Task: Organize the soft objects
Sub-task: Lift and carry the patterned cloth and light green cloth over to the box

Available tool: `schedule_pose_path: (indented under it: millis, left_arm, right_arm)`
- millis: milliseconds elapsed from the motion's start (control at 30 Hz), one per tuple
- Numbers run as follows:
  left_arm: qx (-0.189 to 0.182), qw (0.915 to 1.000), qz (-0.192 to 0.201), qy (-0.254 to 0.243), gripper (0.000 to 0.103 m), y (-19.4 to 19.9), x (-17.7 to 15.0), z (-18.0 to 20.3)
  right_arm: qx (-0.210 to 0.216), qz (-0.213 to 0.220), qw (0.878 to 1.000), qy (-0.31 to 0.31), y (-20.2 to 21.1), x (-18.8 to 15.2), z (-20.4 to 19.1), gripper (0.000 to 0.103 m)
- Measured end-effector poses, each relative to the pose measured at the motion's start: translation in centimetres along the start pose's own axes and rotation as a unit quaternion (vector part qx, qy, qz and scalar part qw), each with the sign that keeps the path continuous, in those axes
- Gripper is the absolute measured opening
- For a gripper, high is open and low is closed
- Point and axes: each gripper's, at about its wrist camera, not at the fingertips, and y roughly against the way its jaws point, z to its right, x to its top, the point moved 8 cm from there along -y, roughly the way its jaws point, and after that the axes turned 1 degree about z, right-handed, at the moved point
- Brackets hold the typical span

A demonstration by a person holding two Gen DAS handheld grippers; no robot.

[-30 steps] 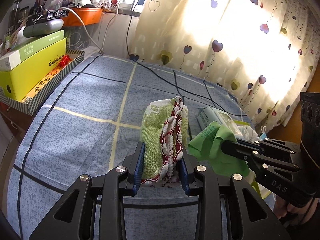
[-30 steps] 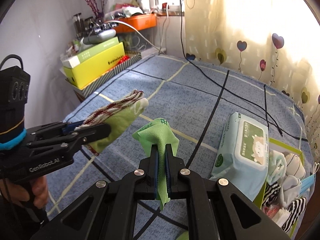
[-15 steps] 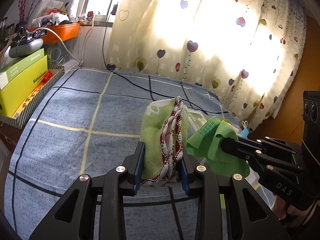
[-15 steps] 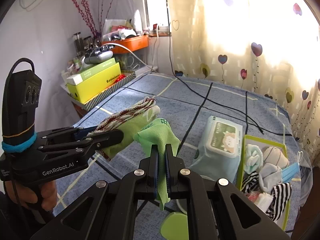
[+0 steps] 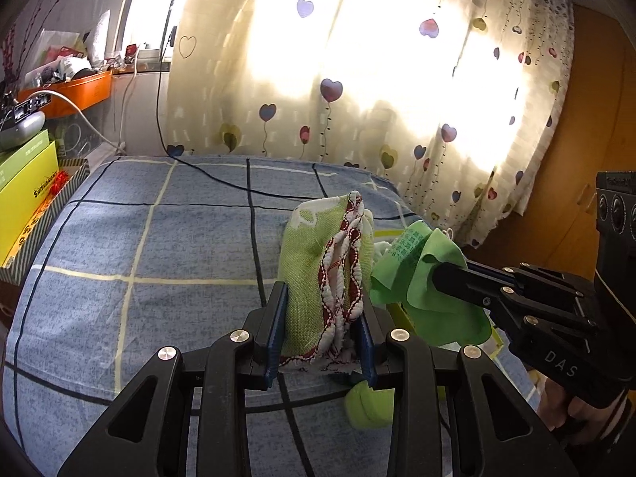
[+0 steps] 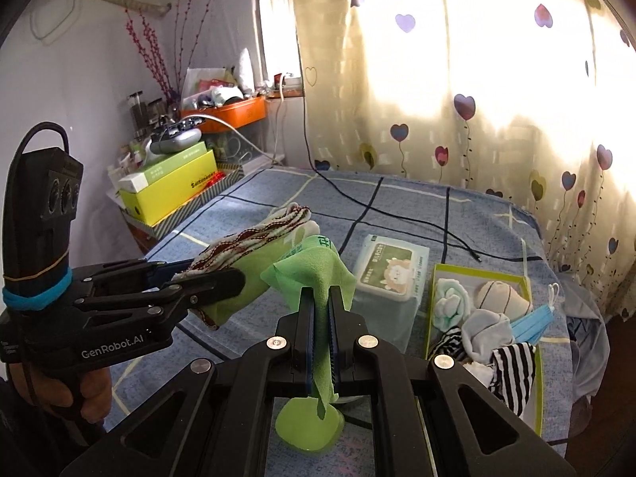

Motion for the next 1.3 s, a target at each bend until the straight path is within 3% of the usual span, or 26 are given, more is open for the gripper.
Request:
schedule_pose_path:
  millis: [1300]
  left_arm:
    - [-0.066, 0.9953, -0.017, -0.069, 0.033, -3.3, 0.1, 12.0]
  right_arm:
    - [-0.066, 0.045, 0.993, -0.089, 7.5, -4.1, 11.2, 0.006]
